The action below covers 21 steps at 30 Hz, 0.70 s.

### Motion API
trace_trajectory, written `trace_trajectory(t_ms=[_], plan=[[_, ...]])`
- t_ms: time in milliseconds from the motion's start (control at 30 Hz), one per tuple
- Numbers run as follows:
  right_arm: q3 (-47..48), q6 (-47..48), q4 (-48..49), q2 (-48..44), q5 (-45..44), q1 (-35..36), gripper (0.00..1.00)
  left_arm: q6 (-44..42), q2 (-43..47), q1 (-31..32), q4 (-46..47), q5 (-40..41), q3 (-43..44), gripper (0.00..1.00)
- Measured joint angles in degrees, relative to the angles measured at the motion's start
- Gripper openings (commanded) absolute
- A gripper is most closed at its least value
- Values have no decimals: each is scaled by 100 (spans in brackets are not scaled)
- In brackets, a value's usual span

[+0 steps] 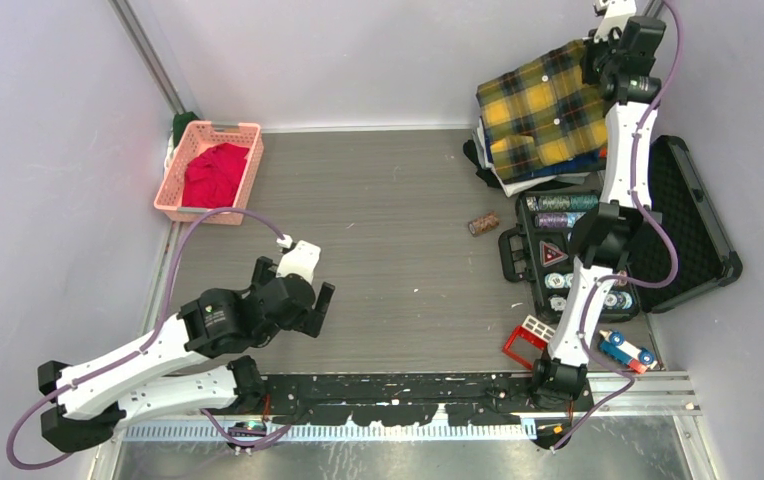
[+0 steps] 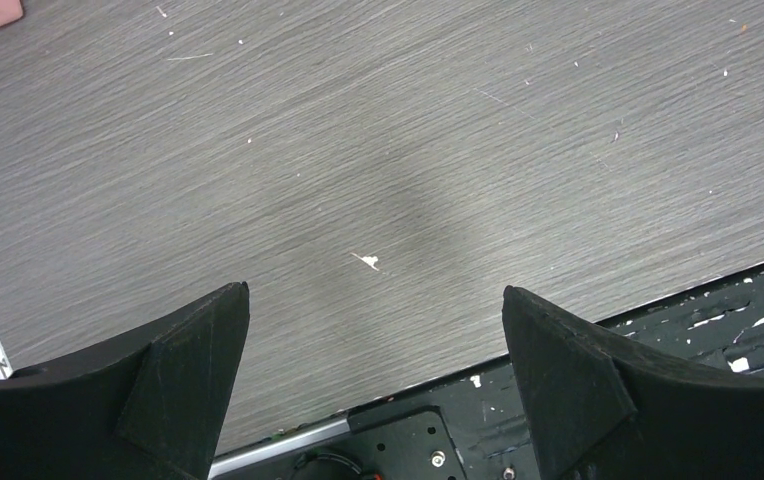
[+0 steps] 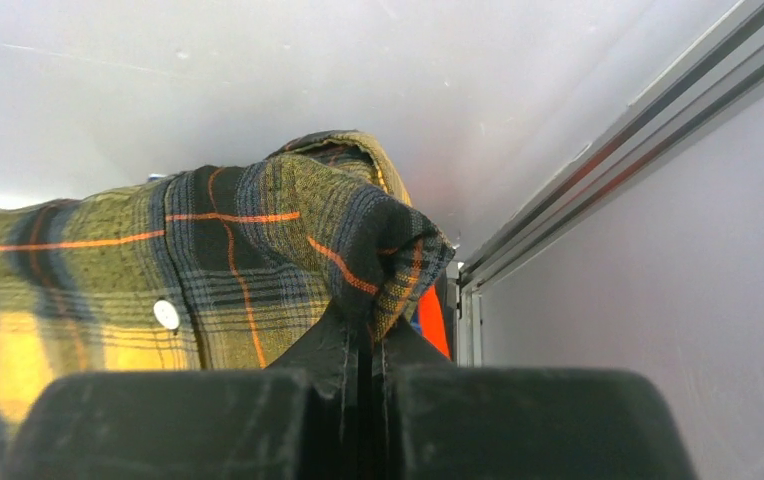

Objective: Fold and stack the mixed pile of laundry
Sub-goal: Place the shirt at the corner of the board.

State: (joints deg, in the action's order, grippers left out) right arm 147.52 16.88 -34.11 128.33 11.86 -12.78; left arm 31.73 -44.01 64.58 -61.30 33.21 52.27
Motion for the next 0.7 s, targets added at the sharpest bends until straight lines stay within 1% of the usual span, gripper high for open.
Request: trace_trajectory(t_ms=[200, 400, 467, 500, 533, 567, 600, 633, 667, 700], plan=[[-42, 17, 730, 715, -57, -94, 1, -68, -79, 0, 26, -28, 0, 100], [-129, -7, 1394, 1307, -306, -131, 1, -70, -208, 0, 28, -46, 0, 100], [-129, -15, 1578, 1443, -417, -136, 4, -70, -199, 0, 28, -46, 0, 100], [-129, -26, 1683, 1508, -472, -136, 13, -70, -197, 0, 28, -46, 0, 100], [-129, -33, 1779, 1563, -518, -136, 26, -72, -197, 0, 28, -46, 0, 100], [-129, -57, 1878, 1622, -555, -133, 43, -72, -197, 0, 28, -46, 0, 100], [-129, -90, 1961, 1672, -599, -133, 55, -70, -197, 0, 28, -46, 0, 100], [-133, -133, 2057, 1714, -675, -133, 63, -72, -199, 0, 28, -48, 0, 100], [-151, -186, 2135, 1733, -737, -133, 68, -70, -201, 0, 28, -48, 0, 100], [-173, -227, 2188, 1735, -809, -133, 70, -70, -201, 0, 28, -50, 0, 100]])
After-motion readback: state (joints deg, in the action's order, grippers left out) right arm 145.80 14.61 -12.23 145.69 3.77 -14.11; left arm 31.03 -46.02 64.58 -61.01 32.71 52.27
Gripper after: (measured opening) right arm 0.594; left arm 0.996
